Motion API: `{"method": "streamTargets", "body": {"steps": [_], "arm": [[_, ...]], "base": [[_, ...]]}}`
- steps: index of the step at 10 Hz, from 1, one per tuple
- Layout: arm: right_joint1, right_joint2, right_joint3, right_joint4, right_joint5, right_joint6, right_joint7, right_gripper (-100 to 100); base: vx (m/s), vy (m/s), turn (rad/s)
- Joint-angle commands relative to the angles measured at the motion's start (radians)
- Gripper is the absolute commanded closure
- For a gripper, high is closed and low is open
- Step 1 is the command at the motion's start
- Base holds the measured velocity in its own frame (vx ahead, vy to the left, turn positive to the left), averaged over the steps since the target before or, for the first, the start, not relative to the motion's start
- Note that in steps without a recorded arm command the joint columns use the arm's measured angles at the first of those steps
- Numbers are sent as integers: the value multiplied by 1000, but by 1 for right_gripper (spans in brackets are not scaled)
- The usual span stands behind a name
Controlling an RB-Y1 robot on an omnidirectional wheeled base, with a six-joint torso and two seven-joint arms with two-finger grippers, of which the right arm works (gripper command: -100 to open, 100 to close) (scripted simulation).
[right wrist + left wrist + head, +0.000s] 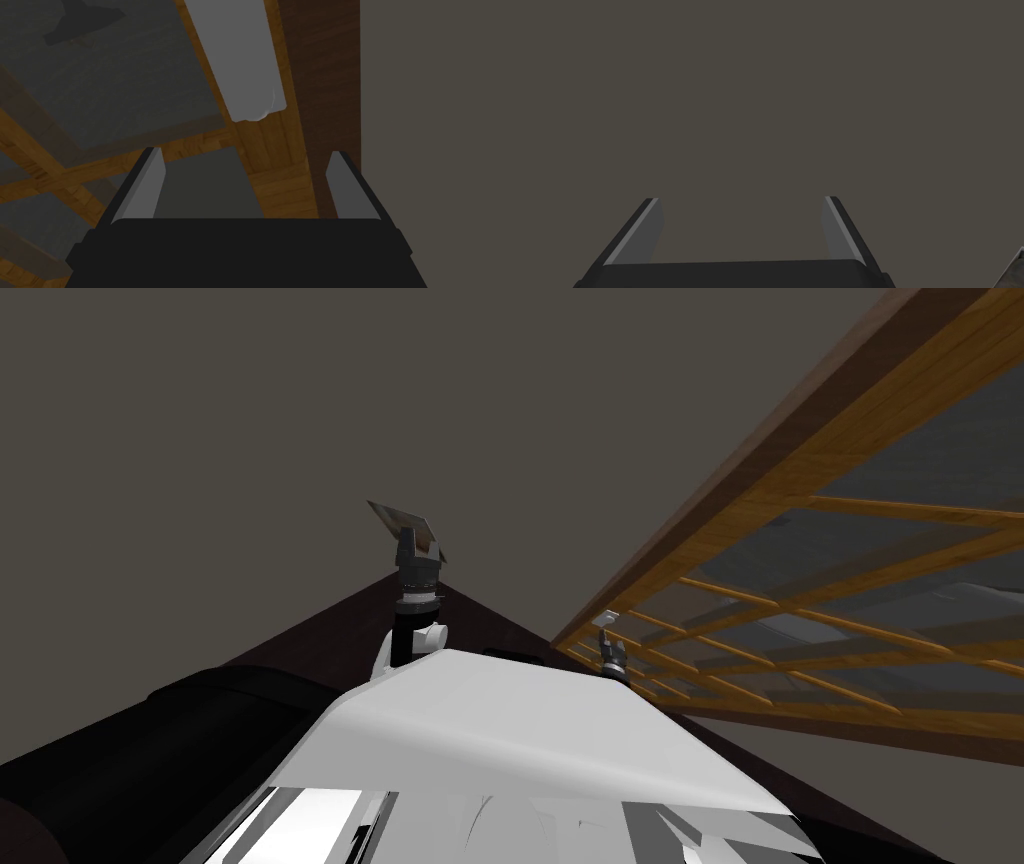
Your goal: Pull the door open
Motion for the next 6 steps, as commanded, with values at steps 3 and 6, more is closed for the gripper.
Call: {"method": "streamTargets", "body": {"steps": [3,6], "arm": [[31,-18,-5,-6,11,-17,86,-100],[66,-41,-11,-4,24,-43,170,-100]], "base": [[-2,54,-16],[-4,61,-14]]}}
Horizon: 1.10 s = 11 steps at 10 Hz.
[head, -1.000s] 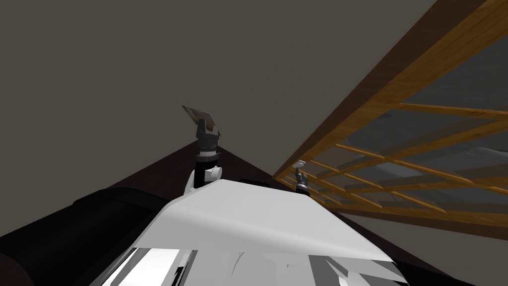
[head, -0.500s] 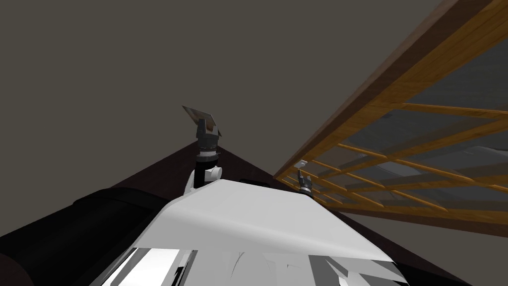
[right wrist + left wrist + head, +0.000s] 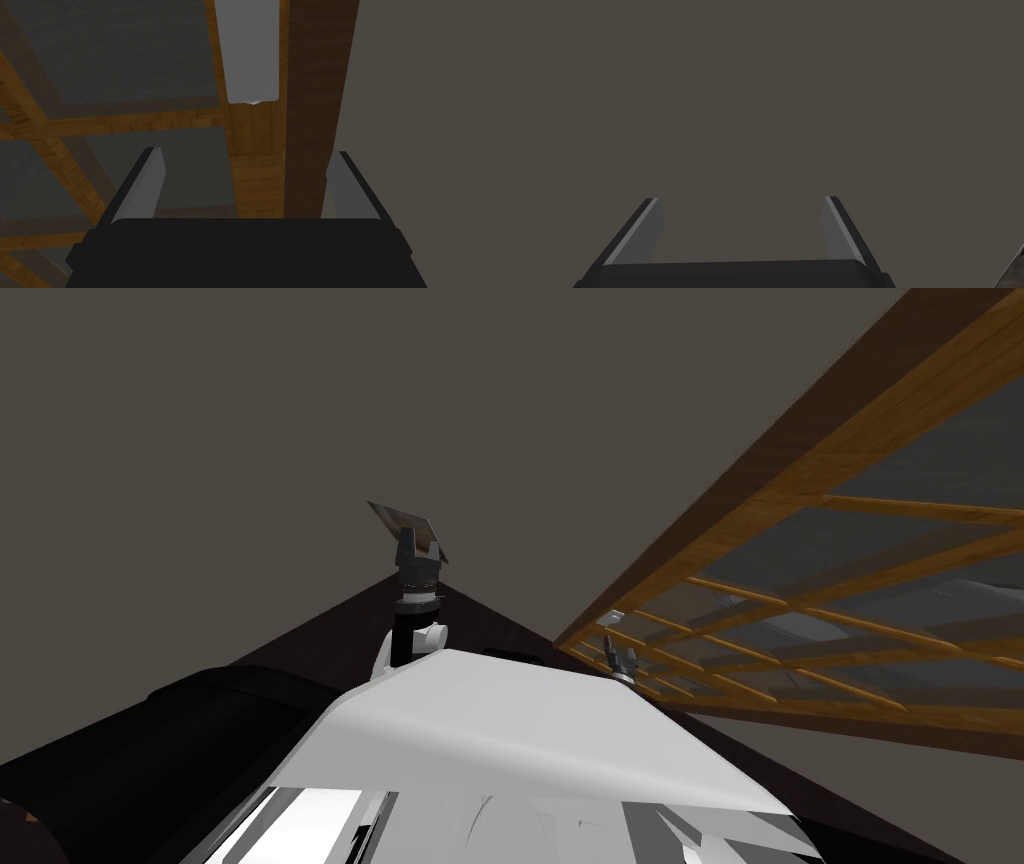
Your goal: Pull the door open
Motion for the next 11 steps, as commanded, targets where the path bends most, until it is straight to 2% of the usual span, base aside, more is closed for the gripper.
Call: {"method": "streamTargets", "body": {"steps": [1,3,4,11], "arm": [[26,-8,-3,-20,6,-2,41,-100],[42,-19,-6,-19,12,-14,74,-100],[32,-17,-5,-12,10,-11,60,-100],[3,-12,-21,3,2,5,83,-100]], "base": [[-12,76,-18],[-7,71,-15],[-2,30,-7],[166,-76,32]]}}
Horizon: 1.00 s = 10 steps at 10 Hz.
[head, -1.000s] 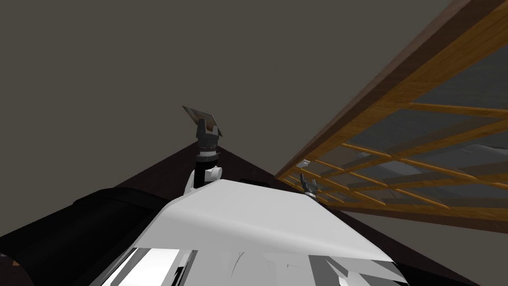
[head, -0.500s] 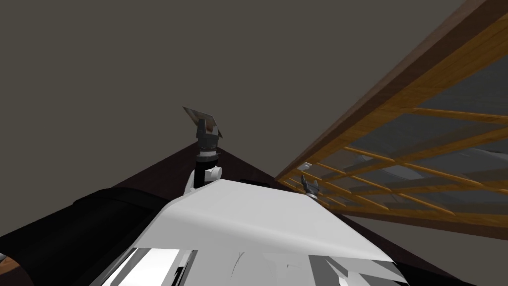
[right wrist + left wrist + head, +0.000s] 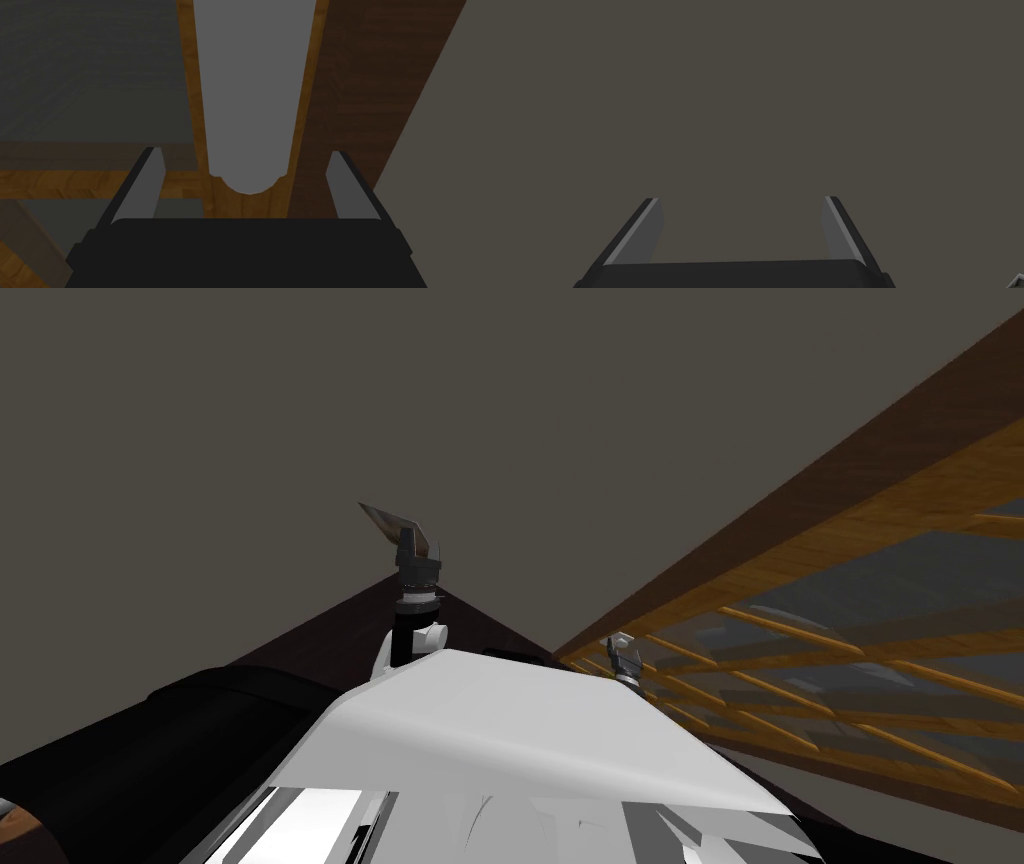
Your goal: Pull the door open
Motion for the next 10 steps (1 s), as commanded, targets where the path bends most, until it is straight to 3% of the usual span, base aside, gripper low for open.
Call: {"method": "streamTargets", "body": {"steps": [1,2,3,8,10], "arm": [[-5,1,-3,4,-1,2,3,-100],[1,3,0,1,0,0,2,-100],[1,3,0,1,0,0,2,100],[1,3,0,1,0,0,2,100],[-2,5,3,1,-6,1,-50,100]], "base": [[161,-74,11],[47,-11,-24],[-23,13,17],[-6,1,2],[-21,-6,25]]}}
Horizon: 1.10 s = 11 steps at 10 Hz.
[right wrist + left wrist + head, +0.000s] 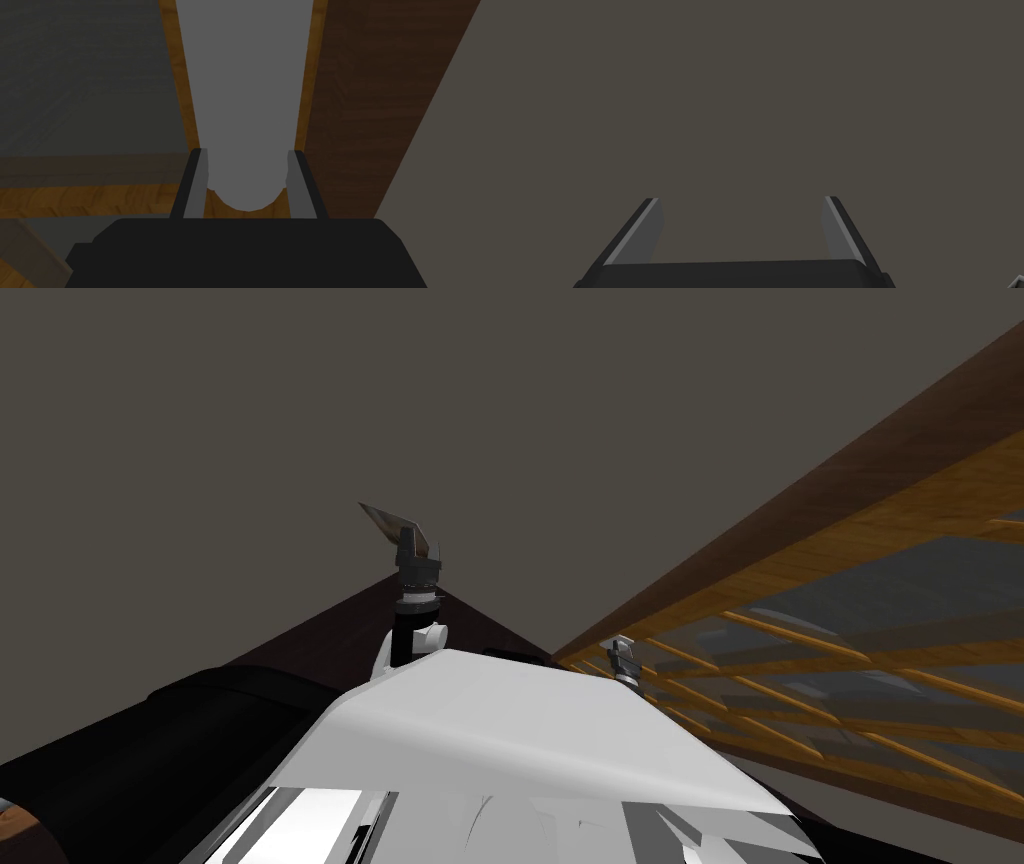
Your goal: Pull the door open
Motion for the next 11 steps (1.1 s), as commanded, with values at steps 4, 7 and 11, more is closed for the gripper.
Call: {"method": "streamTargets", "body": {"steps": [4,7,11], "arm": [[-5,2,5,0,-12,3,-102,100],[-9,4,9,-1,-23,6,-181,100],[-14,5,14,-1,-37,10,-279,100]], "base": [[-23,-10,25],[-30,-10,31],[-32,-12,28]]}}
